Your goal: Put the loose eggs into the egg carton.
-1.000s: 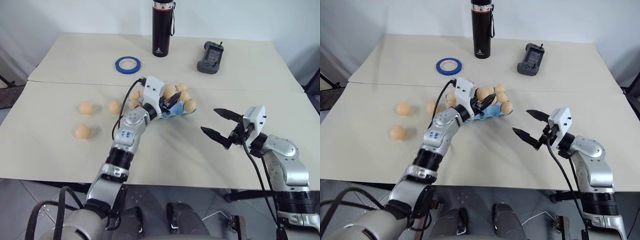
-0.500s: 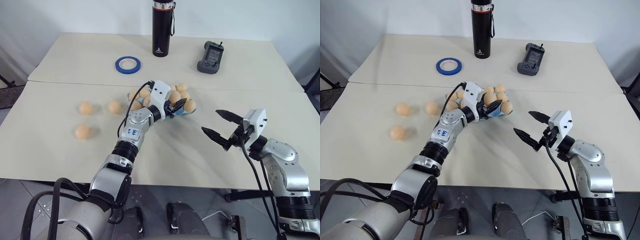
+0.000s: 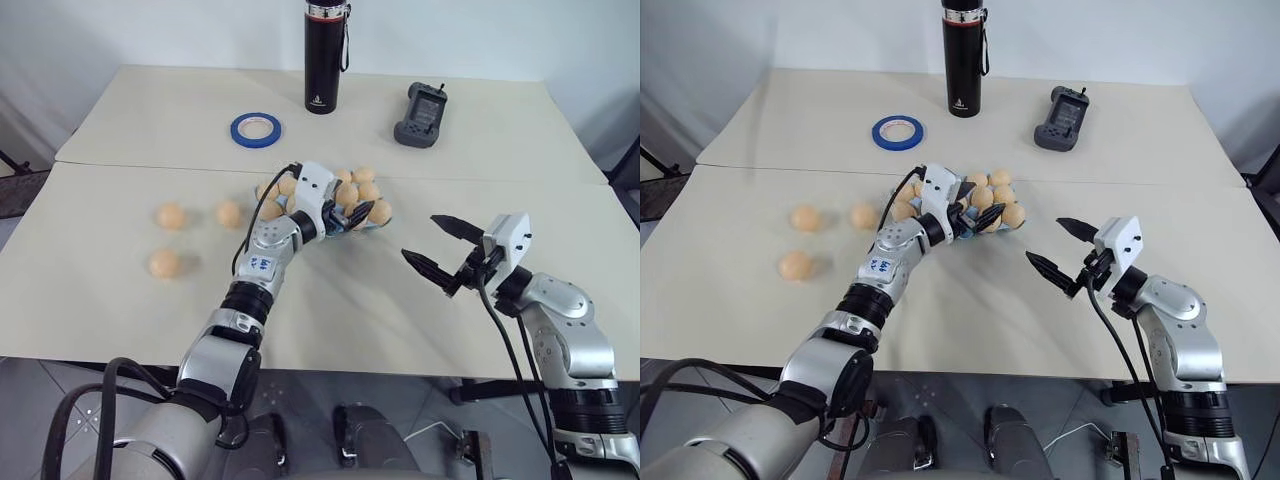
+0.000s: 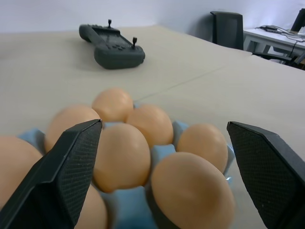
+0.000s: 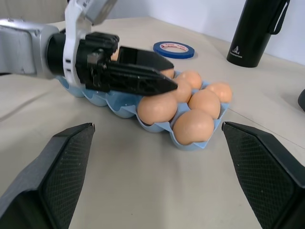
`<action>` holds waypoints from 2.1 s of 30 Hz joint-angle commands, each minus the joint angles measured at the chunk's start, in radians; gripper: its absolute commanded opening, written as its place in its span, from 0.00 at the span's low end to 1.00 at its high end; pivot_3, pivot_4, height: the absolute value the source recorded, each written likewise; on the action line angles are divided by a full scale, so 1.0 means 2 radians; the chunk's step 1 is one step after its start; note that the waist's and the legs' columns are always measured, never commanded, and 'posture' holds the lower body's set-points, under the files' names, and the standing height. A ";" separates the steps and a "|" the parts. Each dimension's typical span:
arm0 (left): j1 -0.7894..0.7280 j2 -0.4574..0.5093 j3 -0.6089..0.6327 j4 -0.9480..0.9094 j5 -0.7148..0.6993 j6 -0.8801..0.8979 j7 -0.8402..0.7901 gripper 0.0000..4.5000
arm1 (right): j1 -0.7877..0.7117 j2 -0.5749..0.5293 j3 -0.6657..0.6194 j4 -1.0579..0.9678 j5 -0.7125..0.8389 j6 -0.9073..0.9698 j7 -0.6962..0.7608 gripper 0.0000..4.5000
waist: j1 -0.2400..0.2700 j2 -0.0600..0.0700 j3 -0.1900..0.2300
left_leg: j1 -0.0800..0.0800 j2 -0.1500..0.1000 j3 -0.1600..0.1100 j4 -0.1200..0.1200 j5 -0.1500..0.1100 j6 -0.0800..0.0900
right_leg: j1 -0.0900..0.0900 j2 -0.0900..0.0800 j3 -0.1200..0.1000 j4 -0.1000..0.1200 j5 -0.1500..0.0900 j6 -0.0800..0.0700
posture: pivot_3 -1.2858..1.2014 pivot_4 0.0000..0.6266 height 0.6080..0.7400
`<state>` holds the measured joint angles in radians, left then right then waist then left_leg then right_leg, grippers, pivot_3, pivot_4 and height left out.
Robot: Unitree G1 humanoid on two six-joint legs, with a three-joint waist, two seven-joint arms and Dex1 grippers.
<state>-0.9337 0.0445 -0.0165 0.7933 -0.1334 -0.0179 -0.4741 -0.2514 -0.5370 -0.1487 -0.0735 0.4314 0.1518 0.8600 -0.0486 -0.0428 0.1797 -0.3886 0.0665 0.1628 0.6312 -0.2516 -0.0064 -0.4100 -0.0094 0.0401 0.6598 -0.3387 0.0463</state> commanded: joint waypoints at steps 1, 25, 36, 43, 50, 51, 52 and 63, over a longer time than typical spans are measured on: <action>0.013 0.009 0.002 -0.046 -0.002 0.003 -0.010 0.99 | -0.011 0.003 -0.002 0.000 0.002 -0.013 0.002 1.00 | 0.000 0.000 0.000 | 0.000 0.000 0.000 0.000 0.000 0.000 | 0.000 0.000 0.000 0.000 0.000 0.000 | 0.52 0.24 1.00; 0.506 0.259 0.215 -0.590 -0.199 0.228 -0.113 0.99 | -0.048 0.004 0.015 0.044 0.000 -0.015 0.031 1.00 | -0.007 0.001 0.000 | 0.002 0.001 0.000 -0.001 -0.001 0.001 | 0.001 -0.001 0.000 0.001 0.002 -0.002 | 0.52 0.24 1.00; 0.462 0.256 0.221 -0.572 -0.167 0.215 -0.043 0.99 | -0.073 0.008 0.023 0.071 -0.007 -0.019 0.042 1.00 | -0.003 0.001 0.000 | 0.001 0.000 -0.002 -0.001 -0.002 0.001 | 0.001 -0.002 -0.002 -0.001 0.001 -0.003 | 0.52 0.24 1.00; 0.315 0.225 0.164 -0.511 -0.130 0.308 0.078 0.99 | -0.087 0.009 0.028 0.084 -0.011 -0.021 0.043 1.00 | -0.003 0.001 0.000 | 0.000 0.000 -0.002 -0.001 0.000 0.003 | 0.001 -0.001 -0.002 0.000 0.001 -0.002 | 0.52 0.24 1.00; 0.219 0.228 0.118 -0.404 -0.093 0.326 0.093 0.99 | -0.090 0.007 0.026 0.086 -0.014 -0.021 0.044 1.00 | -0.005 0.001 0.000 | 0.000 0.001 -0.001 -0.001 0.001 0.000 | 0.000 0.000 -0.002 0.000 0.001 -0.002 | 0.52 0.24 1.00; 0.206 0.228 0.112 -0.386 -0.088 0.328 0.092 0.99 | -0.089 0.006 0.025 0.085 -0.015 -0.021 0.044 1.00 | -0.004 0.001 0.000 | 0.000 0.001 -0.001 -0.001 0.001 0.000 | 0.000 0.000 -0.002 0.000 0.001 -0.002 | 0.52 0.24 1.00; 0.194 0.229 0.108 -0.370 -0.082 0.326 0.092 0.99 | -0.088 0.005 0.025 0.084 -0.015 -0.020 0.044 1.00 | -0.004 0.001 0.000 | 0.000 0.001 -0.001 -0.001 0.001 0.000 | 0.000 0.000 -0.002 0.000 0.001 -0.002 | 0.52 0.24 1.00; 0.105 0.221 0.073 -0.201 -0.041 0.264 0.055 0.99 | -0.074 -0.003 0.017 0.068 -0.016 -0.015 0.033 1.00 | -0.003 0.001 0.000 | 0.000 0.001 0.000 -0.001 0.001 0.000 | 0.000 0.000 -0.002 0.000 0.001 -0.002 | 0.52 0.24 1.00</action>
<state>-0.6971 0.4825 0.1354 0.3730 -0.2318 0.5463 -0.3477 -0.3990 -0.5272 -0.0874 0.1090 0.3948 0.1306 0.9299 -0.0551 -0.0413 0.1806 -0.3885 0.0681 0.1621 0.6295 -0.2490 -0.0074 -0.4105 -0.0100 0.0371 0.6593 -0.3362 0.0426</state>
